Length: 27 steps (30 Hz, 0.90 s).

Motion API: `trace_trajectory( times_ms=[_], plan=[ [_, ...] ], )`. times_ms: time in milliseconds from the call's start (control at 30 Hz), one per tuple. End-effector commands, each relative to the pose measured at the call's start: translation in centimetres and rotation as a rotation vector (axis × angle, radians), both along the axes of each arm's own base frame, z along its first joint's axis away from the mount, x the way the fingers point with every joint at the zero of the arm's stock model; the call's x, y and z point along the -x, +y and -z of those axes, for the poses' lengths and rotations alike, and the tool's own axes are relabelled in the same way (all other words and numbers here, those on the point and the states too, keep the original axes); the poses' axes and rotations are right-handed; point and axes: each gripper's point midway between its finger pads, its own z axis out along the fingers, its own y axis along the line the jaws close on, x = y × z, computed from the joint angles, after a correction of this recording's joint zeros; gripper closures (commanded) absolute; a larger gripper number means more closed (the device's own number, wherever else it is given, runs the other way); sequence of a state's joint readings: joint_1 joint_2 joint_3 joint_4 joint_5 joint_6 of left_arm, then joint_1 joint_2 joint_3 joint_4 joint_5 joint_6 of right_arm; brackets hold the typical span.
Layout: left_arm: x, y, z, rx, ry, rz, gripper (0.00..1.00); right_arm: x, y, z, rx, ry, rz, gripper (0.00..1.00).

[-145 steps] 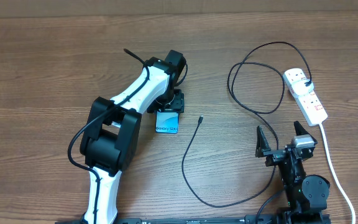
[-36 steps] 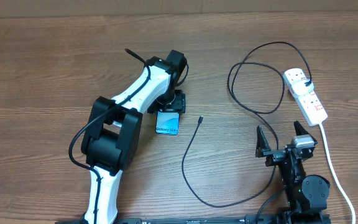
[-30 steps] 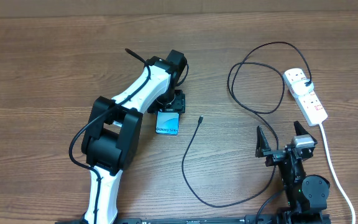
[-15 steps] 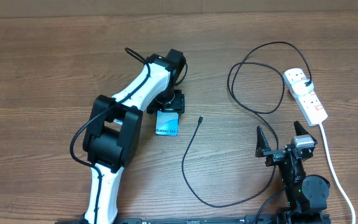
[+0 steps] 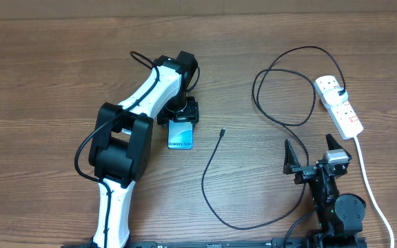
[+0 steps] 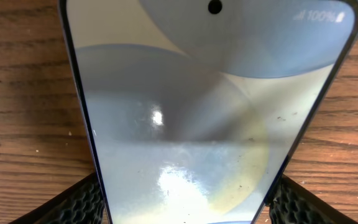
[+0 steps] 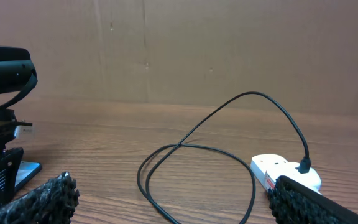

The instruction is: Plug charger to phone and switch on socket

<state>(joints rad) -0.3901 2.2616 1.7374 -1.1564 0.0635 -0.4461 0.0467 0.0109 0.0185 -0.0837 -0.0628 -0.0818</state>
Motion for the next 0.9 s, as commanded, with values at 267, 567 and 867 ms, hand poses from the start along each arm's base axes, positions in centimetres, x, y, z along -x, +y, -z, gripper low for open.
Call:
trace_trajectory(
  times_ms=[267,567,867],
  plan=[
    [-0.9,0.3,0.3,0.000,-0.020,0.057,0.06,0.0,-0.1,0.2,-0.003,0.000,0.007,0.00],
    [0.4,1.3,2.1,-0.035,0.009,0.061,0.00,0.0,-0.1,0.2,-0.003,0.000,0.007,0.00],
    [1.4,1.7,3.0,-0.041,0.037,0.082,0.00,0.0,-0.1,0.2,-0.003,0.000,0.007,0.00]
  ],
)
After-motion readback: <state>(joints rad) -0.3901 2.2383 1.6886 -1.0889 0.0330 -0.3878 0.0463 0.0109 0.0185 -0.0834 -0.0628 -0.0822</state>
